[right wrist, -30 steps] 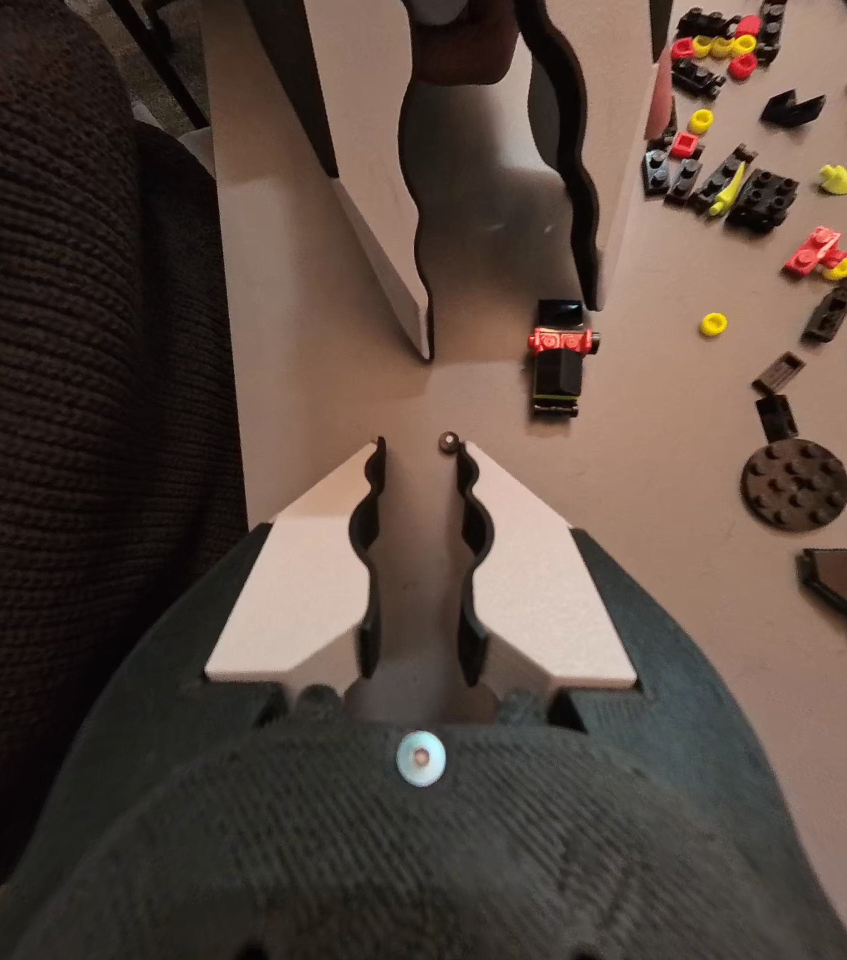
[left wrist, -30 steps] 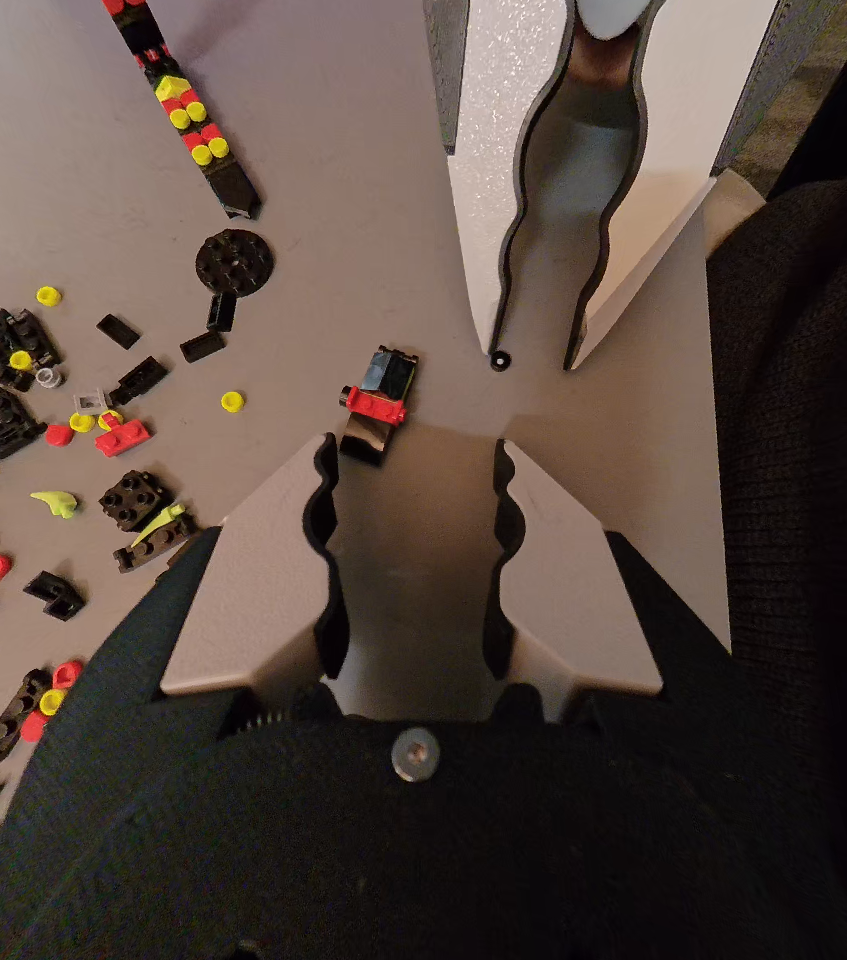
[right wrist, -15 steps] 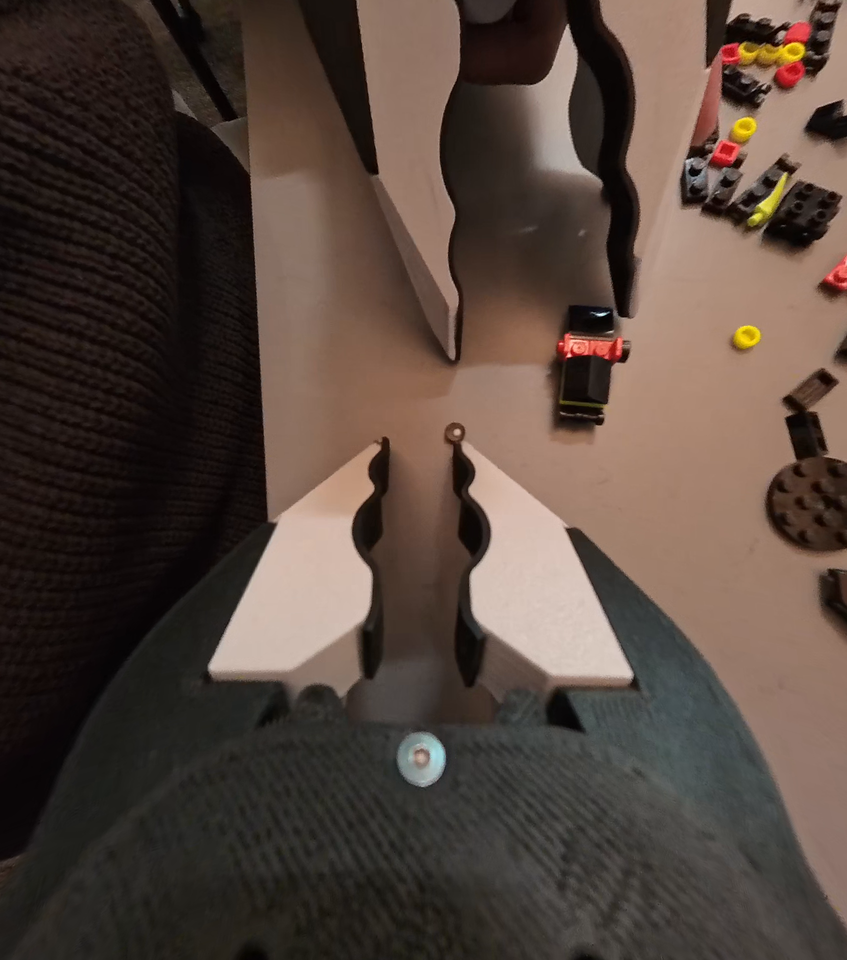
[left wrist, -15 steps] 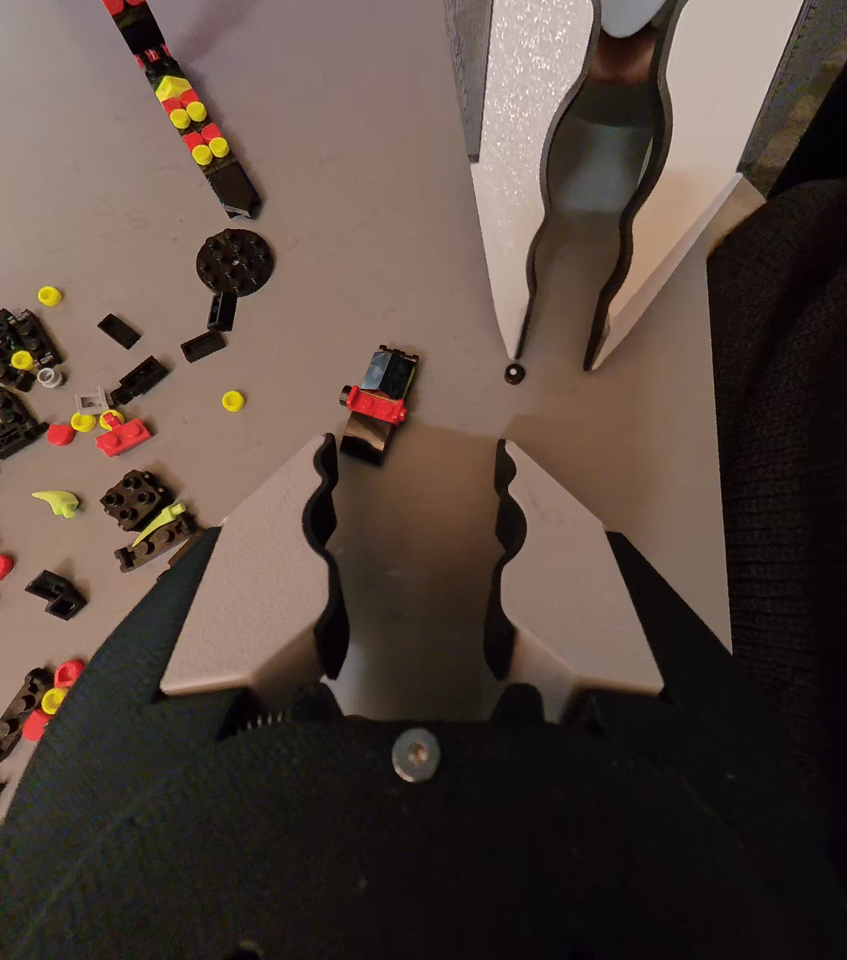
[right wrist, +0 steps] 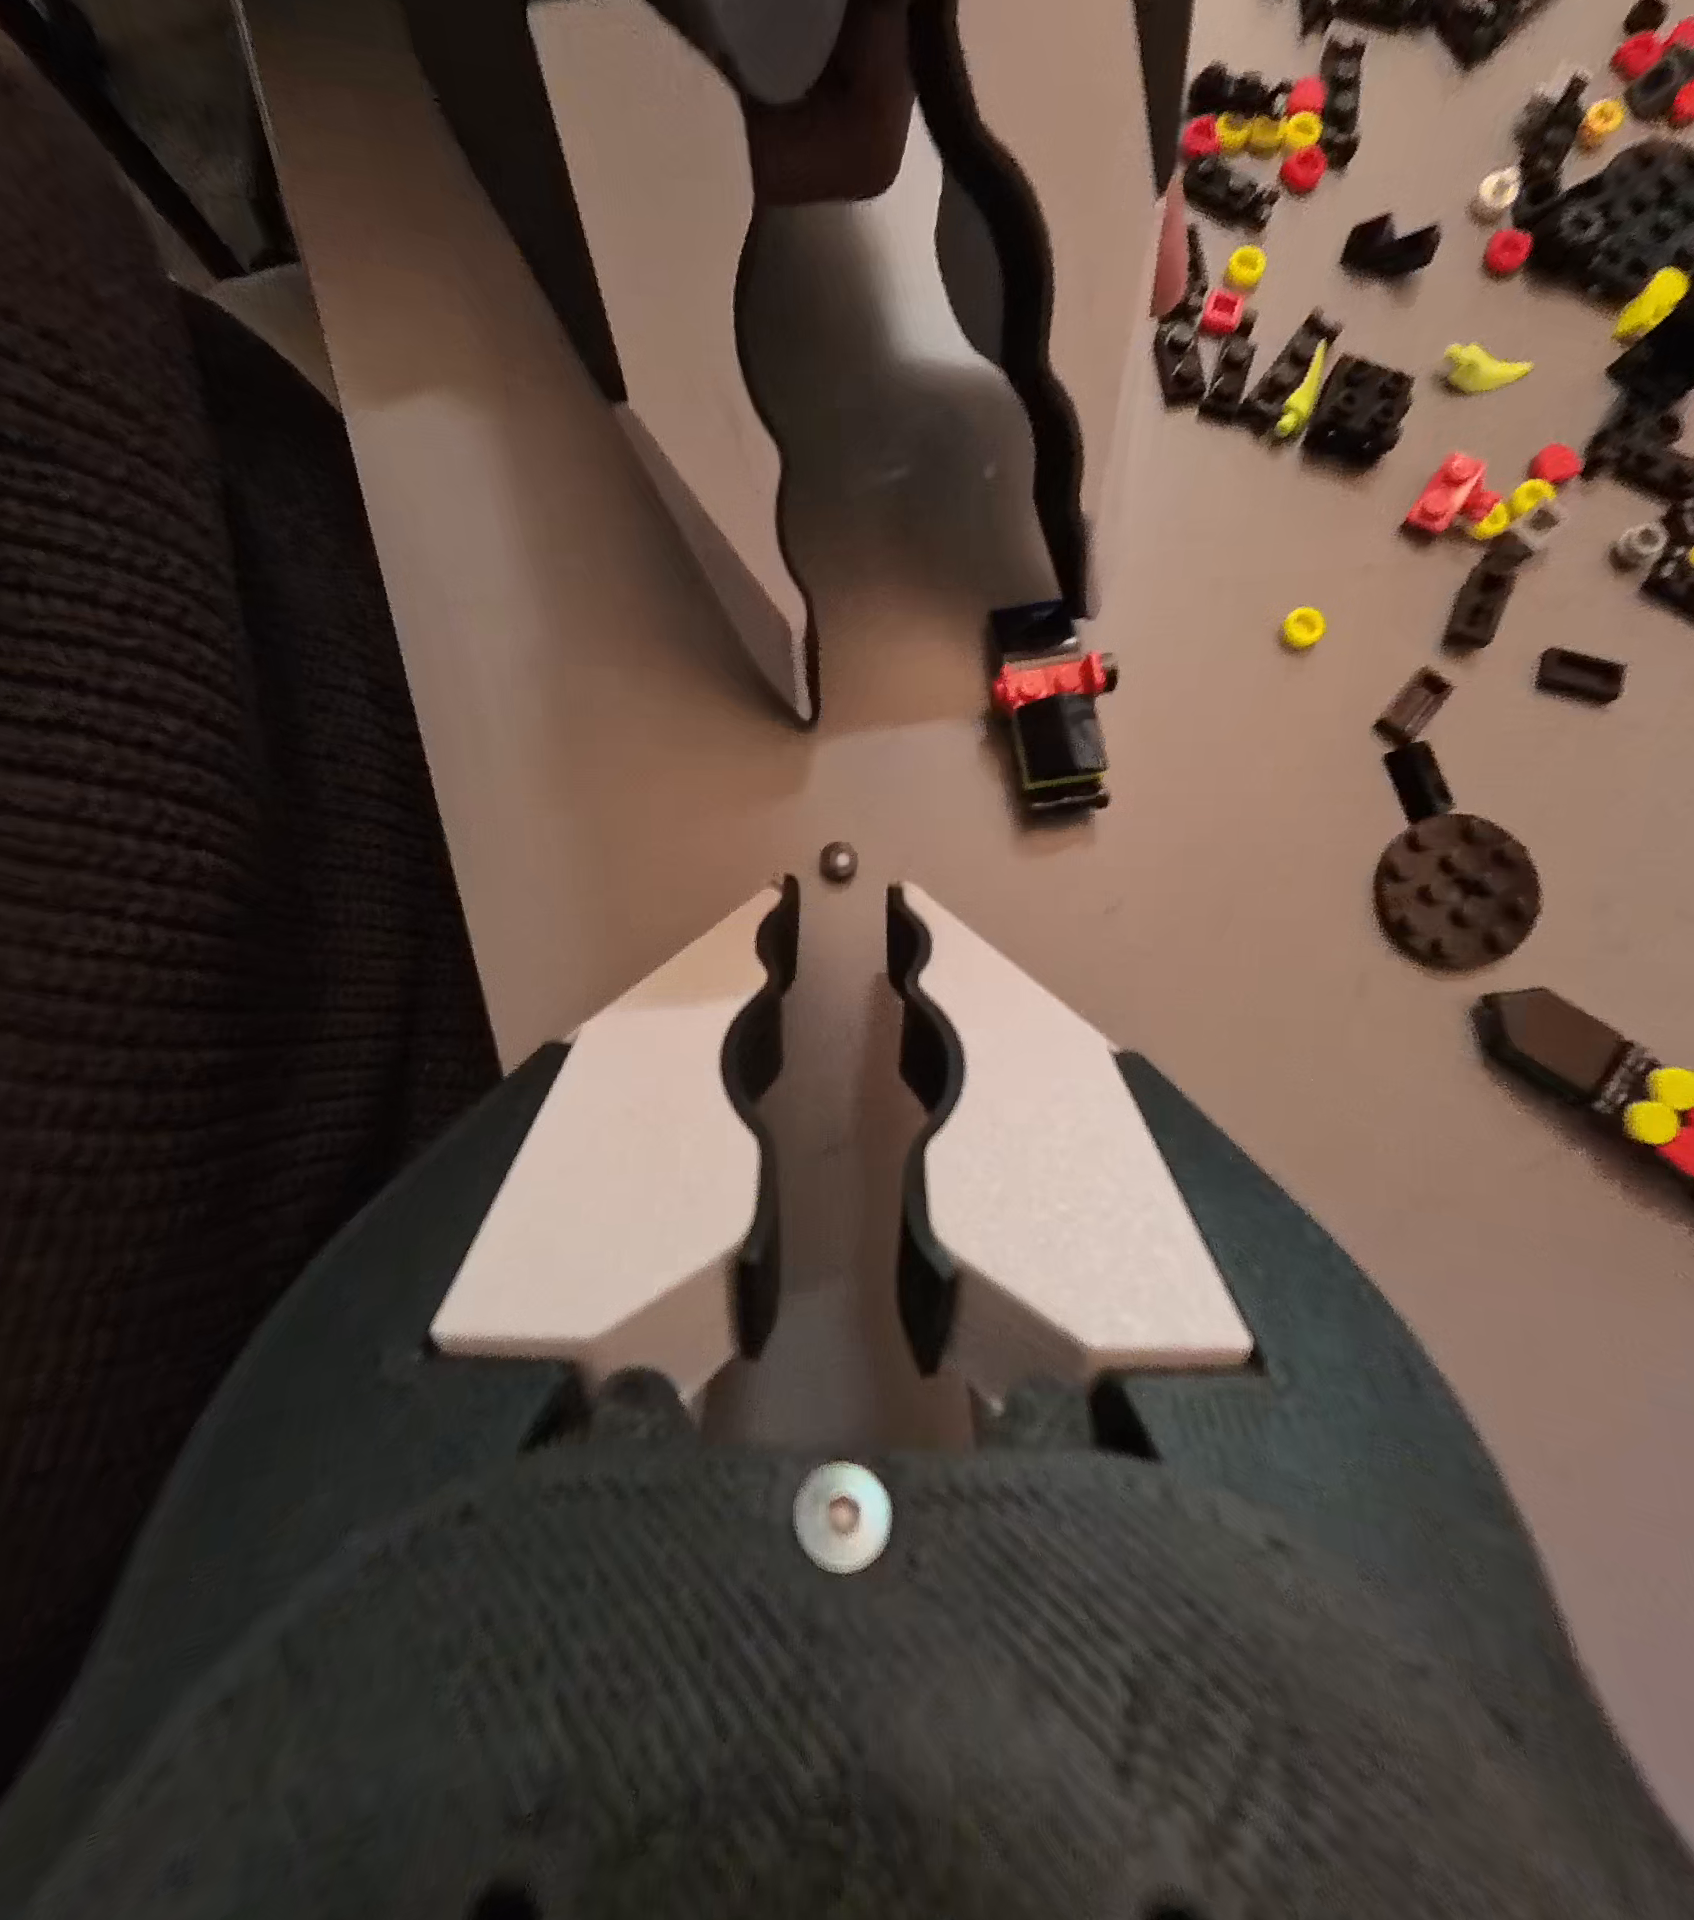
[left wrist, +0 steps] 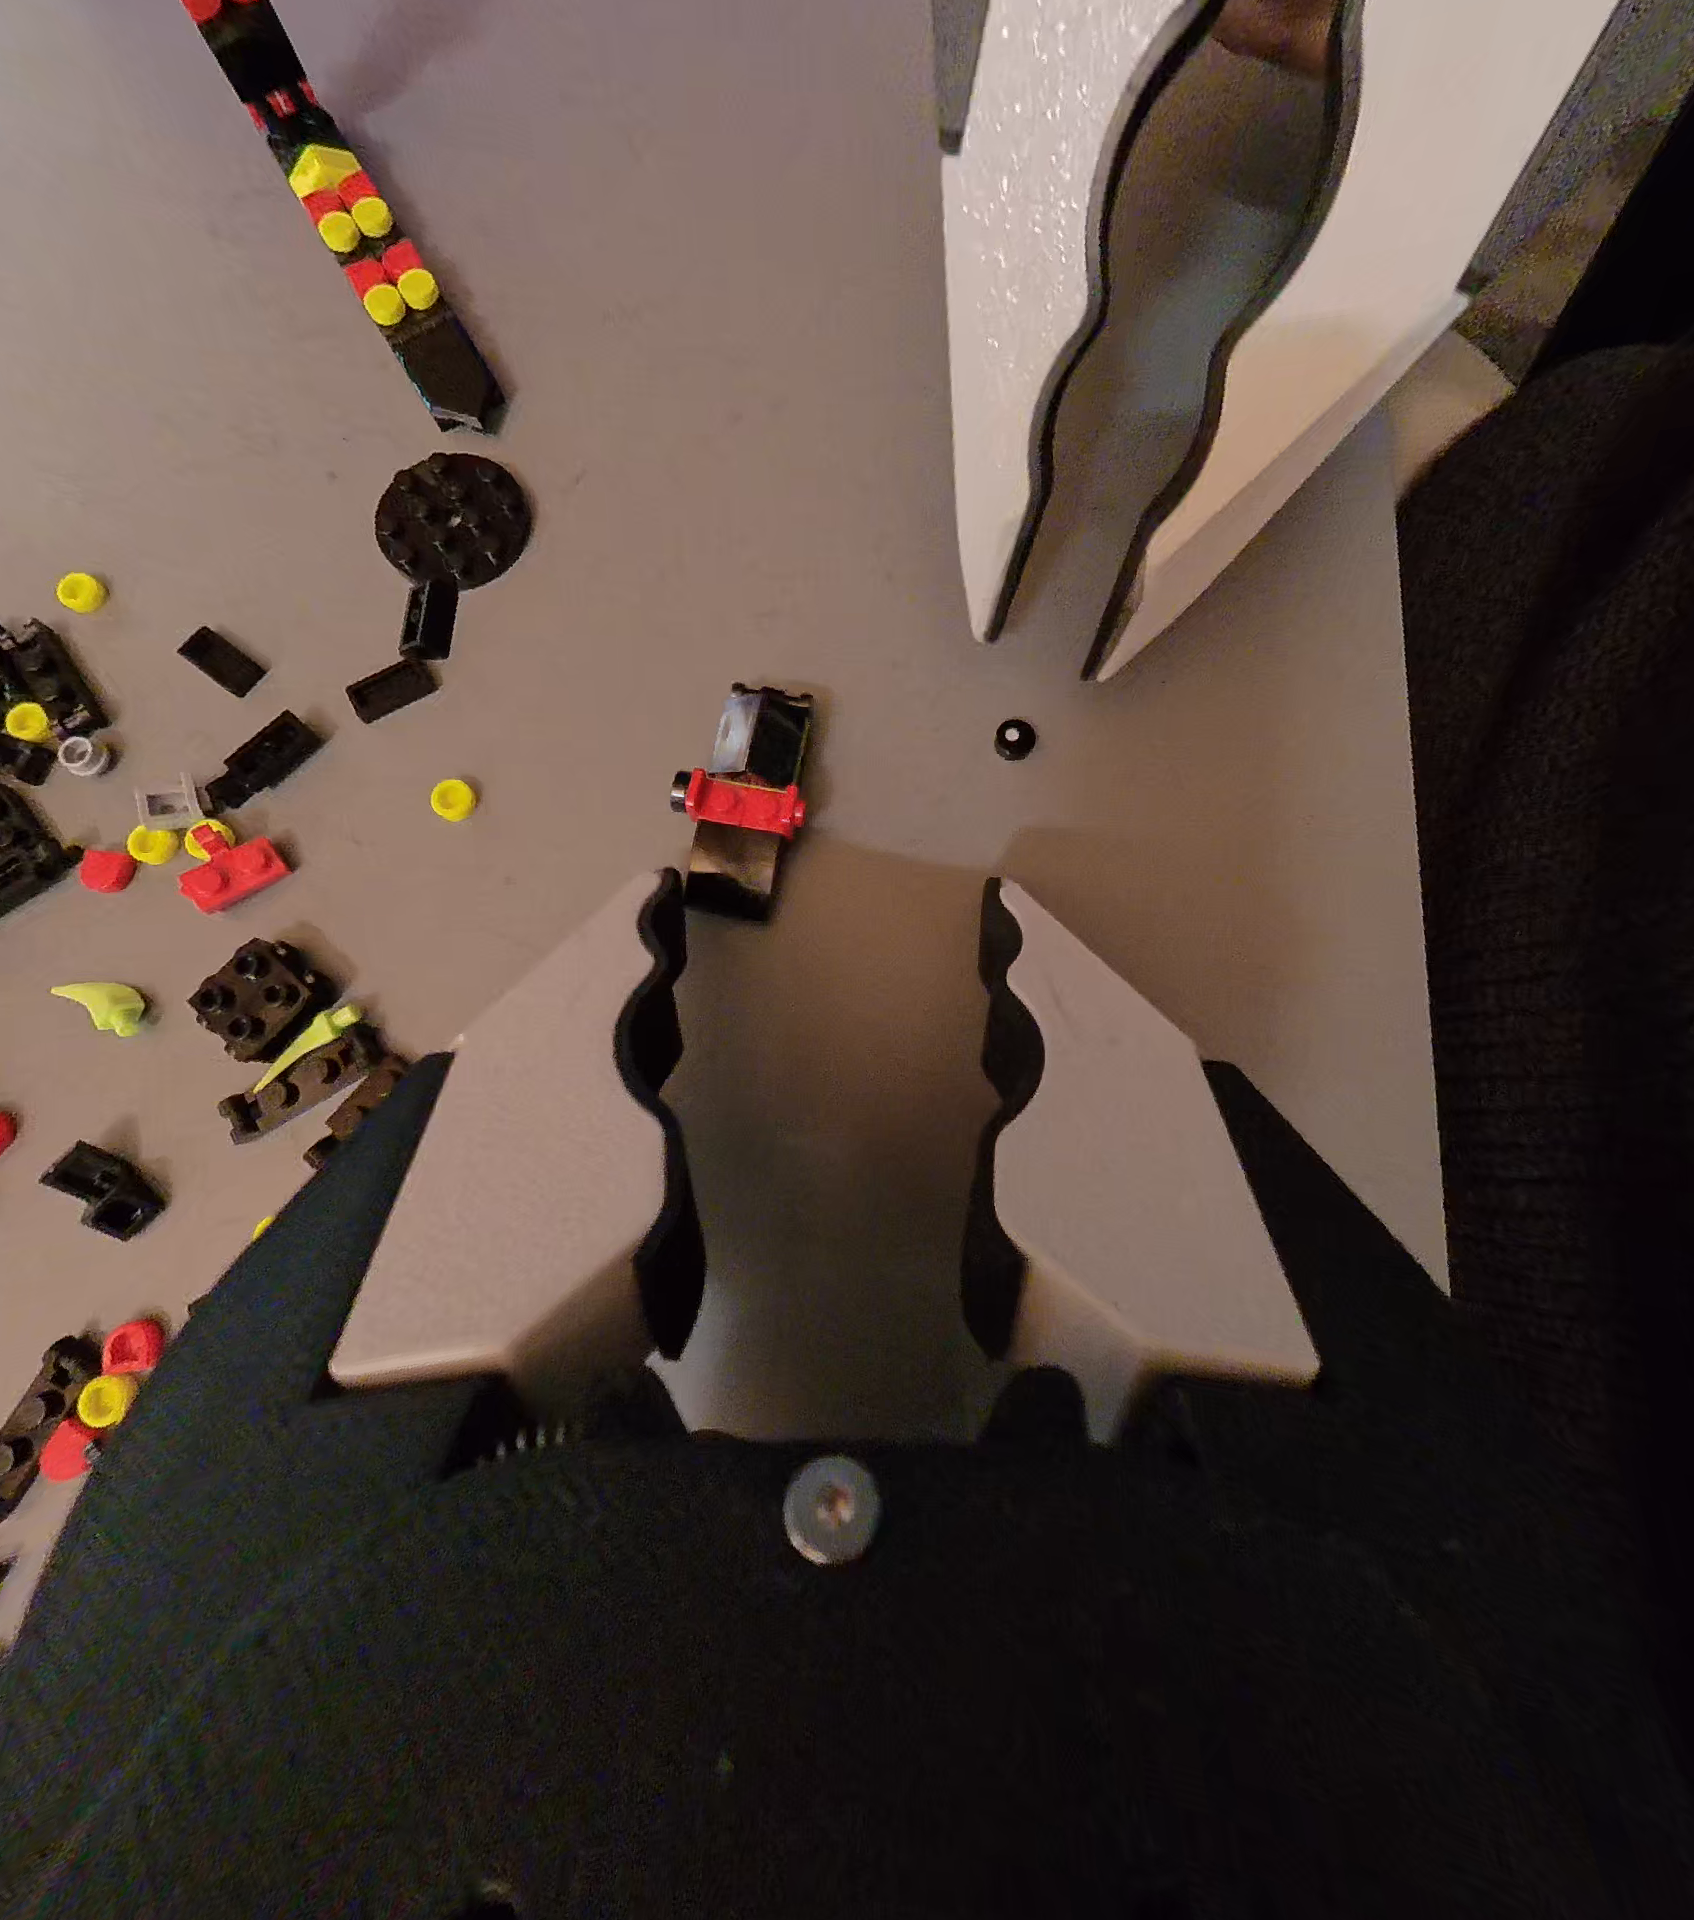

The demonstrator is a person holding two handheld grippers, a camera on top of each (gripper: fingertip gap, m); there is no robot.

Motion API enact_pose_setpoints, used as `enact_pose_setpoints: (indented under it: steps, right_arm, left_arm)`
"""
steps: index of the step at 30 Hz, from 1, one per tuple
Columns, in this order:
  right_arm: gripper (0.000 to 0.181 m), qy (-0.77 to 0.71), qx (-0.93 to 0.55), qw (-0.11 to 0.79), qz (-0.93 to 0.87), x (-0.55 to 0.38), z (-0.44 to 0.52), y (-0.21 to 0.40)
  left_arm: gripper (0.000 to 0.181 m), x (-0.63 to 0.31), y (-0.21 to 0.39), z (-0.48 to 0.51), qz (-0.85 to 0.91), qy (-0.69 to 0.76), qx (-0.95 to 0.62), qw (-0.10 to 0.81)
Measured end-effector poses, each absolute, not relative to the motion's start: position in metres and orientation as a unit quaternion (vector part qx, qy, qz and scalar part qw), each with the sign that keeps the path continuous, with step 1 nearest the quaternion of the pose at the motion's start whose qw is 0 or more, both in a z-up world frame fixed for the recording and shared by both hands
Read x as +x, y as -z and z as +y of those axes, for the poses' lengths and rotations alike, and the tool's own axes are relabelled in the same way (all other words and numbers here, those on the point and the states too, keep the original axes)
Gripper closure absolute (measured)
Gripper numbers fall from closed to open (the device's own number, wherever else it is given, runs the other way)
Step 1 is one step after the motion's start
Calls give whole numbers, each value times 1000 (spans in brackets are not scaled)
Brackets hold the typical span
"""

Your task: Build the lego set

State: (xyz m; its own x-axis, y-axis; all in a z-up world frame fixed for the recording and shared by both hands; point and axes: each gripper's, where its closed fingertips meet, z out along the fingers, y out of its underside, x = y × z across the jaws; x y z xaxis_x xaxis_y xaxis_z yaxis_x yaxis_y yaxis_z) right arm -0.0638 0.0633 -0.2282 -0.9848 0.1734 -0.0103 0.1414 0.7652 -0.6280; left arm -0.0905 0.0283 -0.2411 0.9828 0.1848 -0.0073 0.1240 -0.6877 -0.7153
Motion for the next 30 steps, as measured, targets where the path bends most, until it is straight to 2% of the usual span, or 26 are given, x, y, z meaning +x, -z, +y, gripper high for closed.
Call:
enact_pose_setpoints:
  steps: [7, 19, 24, 27, 30]
  right_arm:
    - [167, -335, -128, 38, -933, -61, 72, 227]
    - [166, -345, -185, 35, -920, -58, 72, 227]
    - [161, -355, -223, 33, -907, -58, 67, 224]
    - [157, -341, -229, 46, -910, -56, 68, 228]
    - [154, -330, -230, 64, -913, -56, 68, 231]
  left_arm:
    - [136, -74, 238, 30, -63, -3, -920, 386]
    - [140, -85, 234, 29, -97, -16, -914, 394]
    - [137, -98, 233, 31, -134, -40, -907, 398]
    - [127, -95, 234, 35, -110, -62, -910, 394]
    - [124, -94, 237, 35, -74, -101, -915, 383]
